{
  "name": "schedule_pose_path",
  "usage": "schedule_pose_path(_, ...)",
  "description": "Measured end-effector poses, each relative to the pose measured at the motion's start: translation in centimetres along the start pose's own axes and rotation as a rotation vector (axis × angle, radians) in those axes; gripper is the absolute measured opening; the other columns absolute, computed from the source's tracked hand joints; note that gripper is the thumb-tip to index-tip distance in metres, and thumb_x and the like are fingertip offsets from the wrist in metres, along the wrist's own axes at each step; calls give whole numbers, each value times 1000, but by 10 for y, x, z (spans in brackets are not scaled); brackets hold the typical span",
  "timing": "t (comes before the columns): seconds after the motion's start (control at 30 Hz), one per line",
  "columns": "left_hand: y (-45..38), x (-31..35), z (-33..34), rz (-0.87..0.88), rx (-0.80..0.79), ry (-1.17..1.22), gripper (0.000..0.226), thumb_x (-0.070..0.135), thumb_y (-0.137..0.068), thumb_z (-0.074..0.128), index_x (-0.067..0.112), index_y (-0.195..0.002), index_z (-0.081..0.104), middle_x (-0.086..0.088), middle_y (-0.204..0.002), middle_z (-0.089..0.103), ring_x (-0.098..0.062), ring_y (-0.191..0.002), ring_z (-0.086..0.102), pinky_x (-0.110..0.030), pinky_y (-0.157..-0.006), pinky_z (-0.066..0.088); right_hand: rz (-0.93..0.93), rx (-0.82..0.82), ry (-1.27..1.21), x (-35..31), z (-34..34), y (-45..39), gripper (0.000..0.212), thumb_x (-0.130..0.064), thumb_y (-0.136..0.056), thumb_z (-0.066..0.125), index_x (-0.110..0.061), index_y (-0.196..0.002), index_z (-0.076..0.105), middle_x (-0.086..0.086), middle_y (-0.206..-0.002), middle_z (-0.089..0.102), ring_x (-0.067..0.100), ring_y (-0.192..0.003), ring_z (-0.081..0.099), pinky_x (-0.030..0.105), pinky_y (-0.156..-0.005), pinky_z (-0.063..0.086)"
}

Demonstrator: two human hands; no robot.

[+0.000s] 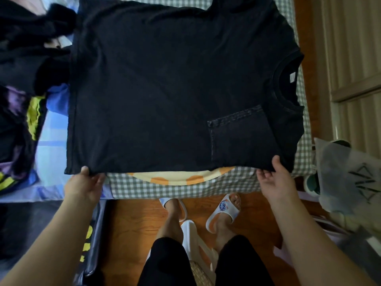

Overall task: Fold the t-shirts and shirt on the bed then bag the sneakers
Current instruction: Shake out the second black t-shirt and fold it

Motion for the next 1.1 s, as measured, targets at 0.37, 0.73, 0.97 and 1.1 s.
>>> schedule_pose_path(0.37,105,-31,-77,0,54,21,46,17,-109,29,20,-152,43,-4,-153,47,-26,-139,48,-43,-111,42,7,148,87,-45,-60,68,50,-22,-91,70,-16,-139,54,8,-131,63,23,-108,62,36,-76,56)
schedule_pose_path(0.73,159,-62,-98,-78,22,86,25,20,-107,42,13,-126,56,-4,-129,54,-16,-112,56,-29,-98,47,49,126,143,-41,-99,99,39,-16,-96,66,-12,-134,57,12,-132,62,26,-117,60,37,-87,54)
schedule_pose_path(0.97,188,3,-42,-38,-93,315,28,15,-103,43,14,-76,50,2,-59,47,-11,-69,53,-23,-89,52,-17,63,146,-83,-23,109,37,-18,-97,65,-16,-133,56,9,-114,64,24,-100,64,37,-84,57)
schedule_pose_path(1.1,199,40,-11,-7,-148,378,31,16,-103,41,16,-72,42,2,-57,40,-12,-62,48,-24,-69,54,-41,66,125,-109,17,113,41,-14,-98,63,-12,-137,51,8,-105,60,22,-90,62,35,-75,56)
Point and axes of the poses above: each hand's wrist, its own y-axis away from the middle knuckle, its own z-axis out of the palm, x = y × z, the point moved 6 cm from there along -y, towards the middle knuckle
